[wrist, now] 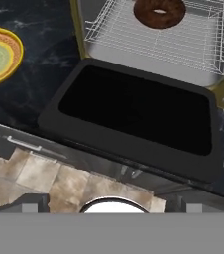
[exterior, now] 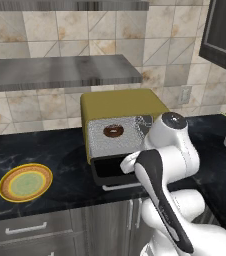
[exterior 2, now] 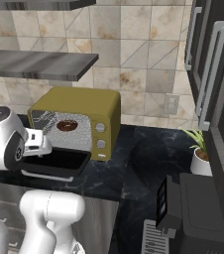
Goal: Pick up the bagel from the plate, place it on the toaster oven rack, close the door, and set the timer.
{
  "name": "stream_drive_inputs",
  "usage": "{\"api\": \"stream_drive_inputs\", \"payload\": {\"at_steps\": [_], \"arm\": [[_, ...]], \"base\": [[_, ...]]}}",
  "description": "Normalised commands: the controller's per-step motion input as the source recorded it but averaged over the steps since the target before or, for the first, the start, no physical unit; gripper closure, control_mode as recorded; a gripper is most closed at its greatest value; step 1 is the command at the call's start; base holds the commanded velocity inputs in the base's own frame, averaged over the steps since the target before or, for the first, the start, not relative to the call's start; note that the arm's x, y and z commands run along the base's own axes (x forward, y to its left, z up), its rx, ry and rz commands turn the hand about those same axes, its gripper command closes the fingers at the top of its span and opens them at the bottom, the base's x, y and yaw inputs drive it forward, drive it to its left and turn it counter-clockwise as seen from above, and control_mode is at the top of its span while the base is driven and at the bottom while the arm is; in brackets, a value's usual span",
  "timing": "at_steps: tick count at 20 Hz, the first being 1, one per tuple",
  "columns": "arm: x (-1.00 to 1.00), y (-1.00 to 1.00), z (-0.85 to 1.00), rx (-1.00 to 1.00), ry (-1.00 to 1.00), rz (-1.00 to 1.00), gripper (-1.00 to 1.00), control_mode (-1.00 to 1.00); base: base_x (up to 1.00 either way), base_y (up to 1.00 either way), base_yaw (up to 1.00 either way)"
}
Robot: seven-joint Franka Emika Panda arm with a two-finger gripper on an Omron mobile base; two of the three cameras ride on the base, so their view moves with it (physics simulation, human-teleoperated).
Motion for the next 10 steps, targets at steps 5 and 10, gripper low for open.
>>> {"api": "stream_drive_inputs", "payload": {"at_steps": [5,10], "arm": [[-0.03,0.3,0.0,-0.14,-0.05,0.03,-1.0,-1.0],[0.0,0.2,-0.04,-0.17,-0.01,0.07,-1.0,-1.0]], "base": [[0.0,0.0,0.0],[0.0,0.0,0.0]]}}
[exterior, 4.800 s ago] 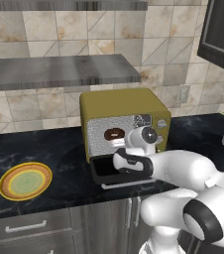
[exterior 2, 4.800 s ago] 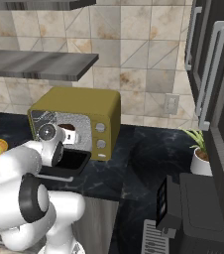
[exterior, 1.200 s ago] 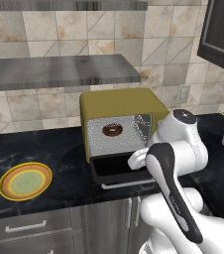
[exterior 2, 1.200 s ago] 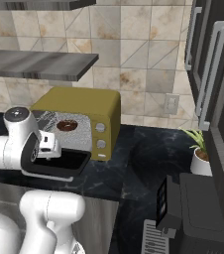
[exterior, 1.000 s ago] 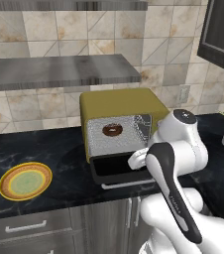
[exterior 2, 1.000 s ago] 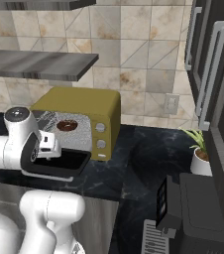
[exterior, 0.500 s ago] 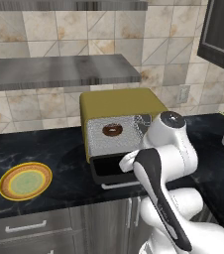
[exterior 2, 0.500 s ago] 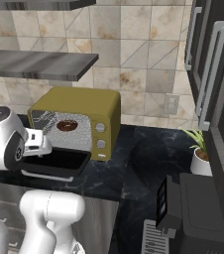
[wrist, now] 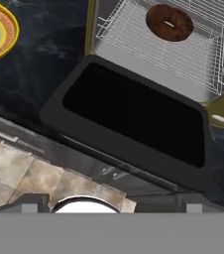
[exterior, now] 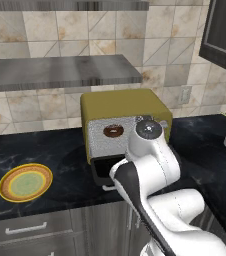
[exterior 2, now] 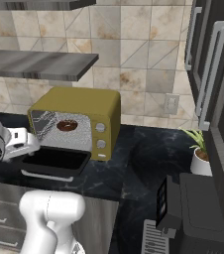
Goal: Pick up the bagel from the plate, place it on the toaster oven rack, close the door, and set the timer.
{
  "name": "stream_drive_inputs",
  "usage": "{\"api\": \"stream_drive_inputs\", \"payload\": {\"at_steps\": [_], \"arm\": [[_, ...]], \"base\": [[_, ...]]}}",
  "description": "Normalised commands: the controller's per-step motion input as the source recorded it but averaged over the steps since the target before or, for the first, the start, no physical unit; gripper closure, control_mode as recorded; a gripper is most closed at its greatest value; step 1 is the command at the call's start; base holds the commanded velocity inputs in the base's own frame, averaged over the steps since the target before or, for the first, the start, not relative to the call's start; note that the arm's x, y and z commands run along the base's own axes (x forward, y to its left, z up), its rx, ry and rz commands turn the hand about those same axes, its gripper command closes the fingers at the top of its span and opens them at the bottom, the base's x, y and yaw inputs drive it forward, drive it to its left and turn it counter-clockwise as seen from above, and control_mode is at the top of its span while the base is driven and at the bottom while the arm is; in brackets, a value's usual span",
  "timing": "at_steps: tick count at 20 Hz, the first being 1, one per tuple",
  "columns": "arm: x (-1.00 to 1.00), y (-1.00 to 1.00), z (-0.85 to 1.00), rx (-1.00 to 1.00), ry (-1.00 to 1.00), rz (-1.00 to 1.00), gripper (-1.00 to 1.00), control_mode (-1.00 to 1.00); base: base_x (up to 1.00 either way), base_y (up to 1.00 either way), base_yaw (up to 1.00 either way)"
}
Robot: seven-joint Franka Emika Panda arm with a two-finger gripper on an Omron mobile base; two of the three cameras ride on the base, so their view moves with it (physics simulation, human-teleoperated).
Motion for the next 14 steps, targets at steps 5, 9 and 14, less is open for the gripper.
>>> {"api": "stream_drive_inputs", "payload": {"at_steps": [5,9,14], "arm": [[0.0,0.12,-0.13,-0.2,0.0,0.07,-1.0,-1.0],[0.0,0.05,-0.05,-0.2,0.0,0.06,-1.0,-1.0],[-0.01,0.06,0.0,-0.19,0.0,0.06,-1.0,-1.0]], "base": [[0.0,0.0,0.0],[0.0,0.0,0.0],[0.0,0.0,0.0]]}}
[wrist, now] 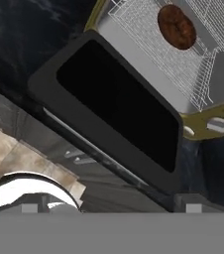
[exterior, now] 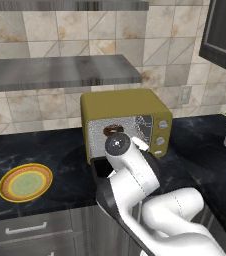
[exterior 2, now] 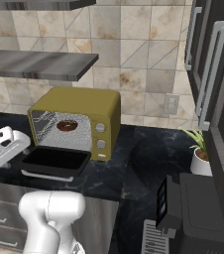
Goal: Pick up the bagel from the plate, place it on the toaster oven rack, close the door, and set the timer.
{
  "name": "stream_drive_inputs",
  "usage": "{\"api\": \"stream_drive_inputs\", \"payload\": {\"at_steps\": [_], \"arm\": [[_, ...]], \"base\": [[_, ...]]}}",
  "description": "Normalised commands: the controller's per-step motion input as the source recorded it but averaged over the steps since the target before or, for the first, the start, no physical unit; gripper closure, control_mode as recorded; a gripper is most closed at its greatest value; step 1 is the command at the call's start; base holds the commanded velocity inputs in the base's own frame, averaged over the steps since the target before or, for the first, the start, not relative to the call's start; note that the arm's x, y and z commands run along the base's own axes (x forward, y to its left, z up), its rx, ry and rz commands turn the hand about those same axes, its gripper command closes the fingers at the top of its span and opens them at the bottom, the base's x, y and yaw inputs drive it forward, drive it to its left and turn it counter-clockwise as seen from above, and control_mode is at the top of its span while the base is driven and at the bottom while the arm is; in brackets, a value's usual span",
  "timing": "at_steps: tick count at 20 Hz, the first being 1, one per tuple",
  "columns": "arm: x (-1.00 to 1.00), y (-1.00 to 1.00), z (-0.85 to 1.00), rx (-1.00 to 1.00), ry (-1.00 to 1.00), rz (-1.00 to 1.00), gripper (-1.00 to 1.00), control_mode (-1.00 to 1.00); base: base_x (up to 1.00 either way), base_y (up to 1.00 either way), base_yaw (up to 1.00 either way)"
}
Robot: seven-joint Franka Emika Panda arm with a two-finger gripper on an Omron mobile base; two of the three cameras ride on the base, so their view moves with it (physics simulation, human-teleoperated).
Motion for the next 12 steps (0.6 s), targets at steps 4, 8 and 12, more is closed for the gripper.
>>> {"api": "stream_drive_inputs", "payload": {"at_steps": [4,8,12], "arm": [[0.0,0.09,0.0,-0.16,0.02,0.07,-1.0,-1.0],[0.0,0.1,-0.1,-0.1,0.01,0.09,-1.0,-1.0],[-0.05,0.14,-0.26,-0.1,0.0,0.07,-1.0,-1.0]], "base": [[0.0,0.0,0.0],[0.0,0.0,0.0],[0.0,0.0,0.0]]}}
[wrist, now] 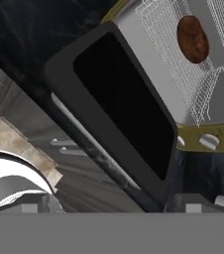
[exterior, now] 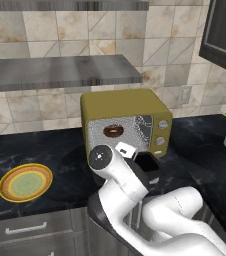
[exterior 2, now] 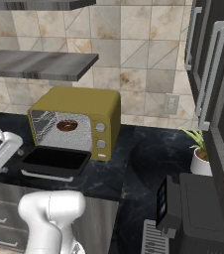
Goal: Pick up the bagel from the plate, place it on the toaster oven rack, close the door, and set the timer.
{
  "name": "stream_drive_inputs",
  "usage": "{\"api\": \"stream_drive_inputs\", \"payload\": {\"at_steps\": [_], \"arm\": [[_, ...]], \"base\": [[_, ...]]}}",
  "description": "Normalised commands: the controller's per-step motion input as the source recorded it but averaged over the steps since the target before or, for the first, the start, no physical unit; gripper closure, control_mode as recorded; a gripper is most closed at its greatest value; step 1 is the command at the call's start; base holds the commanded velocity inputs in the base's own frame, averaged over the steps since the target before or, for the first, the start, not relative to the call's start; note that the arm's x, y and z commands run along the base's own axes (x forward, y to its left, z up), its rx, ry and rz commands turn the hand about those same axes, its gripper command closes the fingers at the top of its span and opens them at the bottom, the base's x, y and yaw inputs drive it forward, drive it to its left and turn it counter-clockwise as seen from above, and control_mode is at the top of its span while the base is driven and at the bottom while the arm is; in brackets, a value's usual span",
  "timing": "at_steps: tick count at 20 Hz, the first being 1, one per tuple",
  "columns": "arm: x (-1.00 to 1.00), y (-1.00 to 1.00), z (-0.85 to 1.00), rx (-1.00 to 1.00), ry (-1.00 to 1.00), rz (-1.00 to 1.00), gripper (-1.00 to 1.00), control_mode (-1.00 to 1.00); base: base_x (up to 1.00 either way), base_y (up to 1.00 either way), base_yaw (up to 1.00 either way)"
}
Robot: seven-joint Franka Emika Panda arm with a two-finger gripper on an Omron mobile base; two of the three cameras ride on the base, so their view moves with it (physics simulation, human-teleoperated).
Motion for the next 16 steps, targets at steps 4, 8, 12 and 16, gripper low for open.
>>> {"api": "stream_drive_inputs", "payload": {"at_steps": [4,8,12,16], "arm": [[0.0,0.24,-0.39,-0.1,0.0,0.07,-1.0,-1.0],[0.0,0.25,-0.44,-0.09,-0.03,0.07,-1.0,-1.0],[0.0,0.25,-0.41,-0.07,-0.08,0.05,-1.0,-1.0],[0.01,0.08,-0.19,-0.01,-0.07,0.01,-1.0,-1.0]], "base": [[0.0,0.0,0.0],[0.0,0.0,0.0],[0.0,0.0,0.0],[0.0,0.0,0.0]]}}
